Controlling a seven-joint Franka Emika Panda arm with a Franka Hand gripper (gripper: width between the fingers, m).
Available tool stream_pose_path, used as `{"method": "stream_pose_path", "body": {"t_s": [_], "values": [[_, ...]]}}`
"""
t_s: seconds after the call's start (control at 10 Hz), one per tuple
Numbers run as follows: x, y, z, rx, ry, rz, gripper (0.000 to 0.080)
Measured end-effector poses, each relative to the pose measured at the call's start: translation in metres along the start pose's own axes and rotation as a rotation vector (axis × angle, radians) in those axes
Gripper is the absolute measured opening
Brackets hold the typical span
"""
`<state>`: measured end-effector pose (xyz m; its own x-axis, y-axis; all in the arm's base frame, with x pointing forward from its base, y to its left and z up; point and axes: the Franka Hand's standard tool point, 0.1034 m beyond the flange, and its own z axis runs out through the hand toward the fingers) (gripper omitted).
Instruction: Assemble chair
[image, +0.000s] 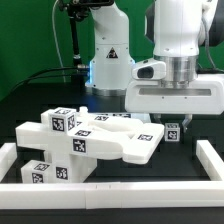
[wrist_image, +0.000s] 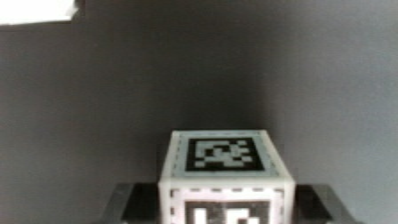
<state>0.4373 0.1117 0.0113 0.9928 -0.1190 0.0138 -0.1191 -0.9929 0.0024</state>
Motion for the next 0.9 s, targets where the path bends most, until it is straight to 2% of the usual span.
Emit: {"method": "stream_pose_path", "body": {"t_s": [0.2, 0.3, 0.4, 0.6, 0.7, 0.8, 0.9], "values": [[0.002, 0.002, -0.002, 0.001, -0.003, -0.010, 0.0282], [0.016, 0.015, -0.026, 0.016, -0.030, -0.057, 0.0282], [0.037, 0.033, -0.059, 0.034, -0.003, -0.061, 0.0284], [0.067, 0.063, -0.102, 0.047, 0.004, -0.066, 0.0284], [0.079, 0.068, -0.113, 0.035, 0.022, -0.071, 0.0284], [0.078, 0.065, -0.109, 0.023, 0.017, -0.082, 0.0284], [0.076, 0.065, -0.108, 0.023, 0.013, -0.082, 0.0284]]}}
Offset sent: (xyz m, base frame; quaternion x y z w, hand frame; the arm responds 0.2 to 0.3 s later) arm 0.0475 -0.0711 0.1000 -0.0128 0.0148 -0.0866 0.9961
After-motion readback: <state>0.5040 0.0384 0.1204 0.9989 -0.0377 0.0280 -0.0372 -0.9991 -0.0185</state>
